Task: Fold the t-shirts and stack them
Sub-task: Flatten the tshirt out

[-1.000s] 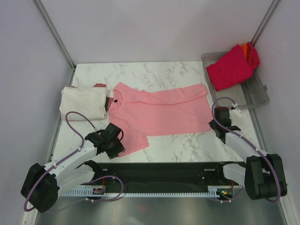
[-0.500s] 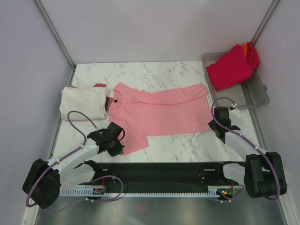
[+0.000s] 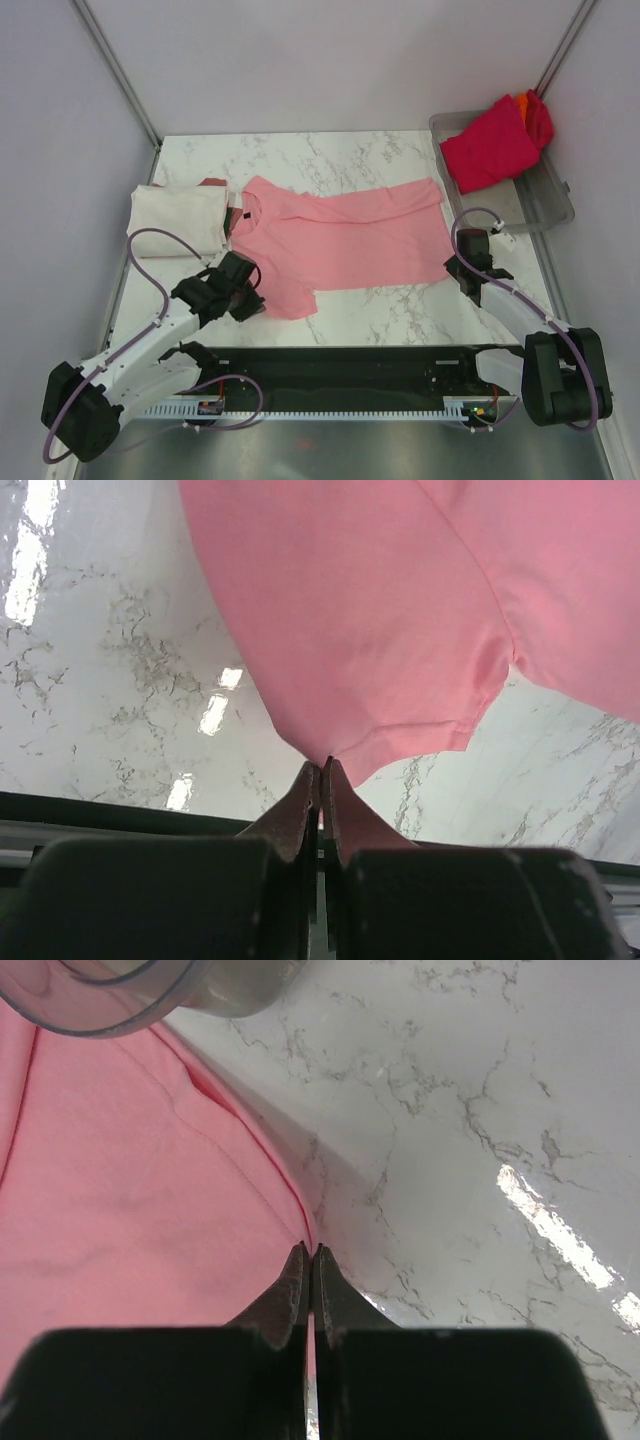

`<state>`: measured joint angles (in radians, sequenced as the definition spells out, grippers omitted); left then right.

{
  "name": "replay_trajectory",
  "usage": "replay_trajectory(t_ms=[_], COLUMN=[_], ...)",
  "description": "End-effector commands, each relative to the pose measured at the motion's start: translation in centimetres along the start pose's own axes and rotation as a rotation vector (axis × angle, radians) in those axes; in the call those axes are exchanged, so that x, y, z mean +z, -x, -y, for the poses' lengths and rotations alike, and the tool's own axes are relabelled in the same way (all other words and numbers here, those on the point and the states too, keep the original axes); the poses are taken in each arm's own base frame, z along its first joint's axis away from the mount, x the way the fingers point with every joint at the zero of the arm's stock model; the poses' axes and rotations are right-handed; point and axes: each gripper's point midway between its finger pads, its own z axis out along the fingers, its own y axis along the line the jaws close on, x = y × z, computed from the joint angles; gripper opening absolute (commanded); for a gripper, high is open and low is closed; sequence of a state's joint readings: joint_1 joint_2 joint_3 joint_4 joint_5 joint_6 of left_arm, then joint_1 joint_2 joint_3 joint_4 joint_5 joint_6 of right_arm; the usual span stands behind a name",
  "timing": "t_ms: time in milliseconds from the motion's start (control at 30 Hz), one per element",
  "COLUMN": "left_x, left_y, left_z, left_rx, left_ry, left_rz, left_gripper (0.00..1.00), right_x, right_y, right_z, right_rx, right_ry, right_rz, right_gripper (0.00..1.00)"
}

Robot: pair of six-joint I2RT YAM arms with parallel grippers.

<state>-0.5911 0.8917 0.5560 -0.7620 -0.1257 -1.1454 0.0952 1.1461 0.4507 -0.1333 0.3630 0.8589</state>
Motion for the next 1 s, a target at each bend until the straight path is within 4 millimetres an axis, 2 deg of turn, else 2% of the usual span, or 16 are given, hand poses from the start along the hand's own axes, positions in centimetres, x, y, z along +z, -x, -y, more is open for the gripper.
replay_trajectory(t_ms=[0,33,100,133,267,367,600,633,667,733,800,967], left_x=[-1.2,-1.4,-1.7,-1.8,-2.0,-2.1,-2.7,-2.7,-2.8,-2.8,-2.7,-2.4], left_y=[1.2,1.4,1.6,1.7,2.0,2.0,2.5,2.5,2.5,2.5,2.4,2.1], left_z=[0.6,0.7,0.7,0.7,0.4,0.4,0.6,0.7,0.7,0.7,0.6,0.2], left_rx=[0.033,0.032,0.029,0.032,0.034,0.034,0.037,0.038,0.039,0.047,0.050,0.042], left_ry=[-0.011,-0.016,-0.023,-0.023,-0.017,-0.020,-0.034,-0.038,-0.040,-0.037,-0.035,-0.026], left_rz=[0.045,0.052,0.062,0.068,0.078,0.081,0.097,0.098,0.099,0.098,0.092,0.087], left_gripper=[0.02,0.02,0.02,0.02,0.02,0.02,0.02,0.02,0.02,0.02,0.02,0.02], right_x=[-0.1,-0.1,-0.1,-0.1,-0.2,0.0,0.7,0.7,0.7,0.7,0.6,0.2], right_y=[0.4,0.3,0.0,-0.1,-0.3,-0.4,-1.1,-1.1,-1.1,-1.0,-1.0,-0.4], right_z=[-0.6,-0.6,-1.1,-1.3,-1.3,-1.3,-0.4,-0.3,-0.1,0.1,0.0,-0.1], right_rx=[-0.014,-0.019,-0.040,-0.042,-0.037,-0.037,-0.042,-0.039,-0.035,-0.034,-0.035,-0.033], right_ry=[0.032,0.036,0.068,0.083,0.097,0.094,0.039,0.035,0.026,0.014,0.015,0.029], right_rz=[0.013,0.007,-0.008,-0.011,-0.008,-0.010,-0.033,-0.032,-0.029,-0.029,-0.029,-0.009], right_gripper=[0.02,0.05,0.19,0.20,0.42,0.45,0.40,0.36,0.23,0.07,0.00,0.00])
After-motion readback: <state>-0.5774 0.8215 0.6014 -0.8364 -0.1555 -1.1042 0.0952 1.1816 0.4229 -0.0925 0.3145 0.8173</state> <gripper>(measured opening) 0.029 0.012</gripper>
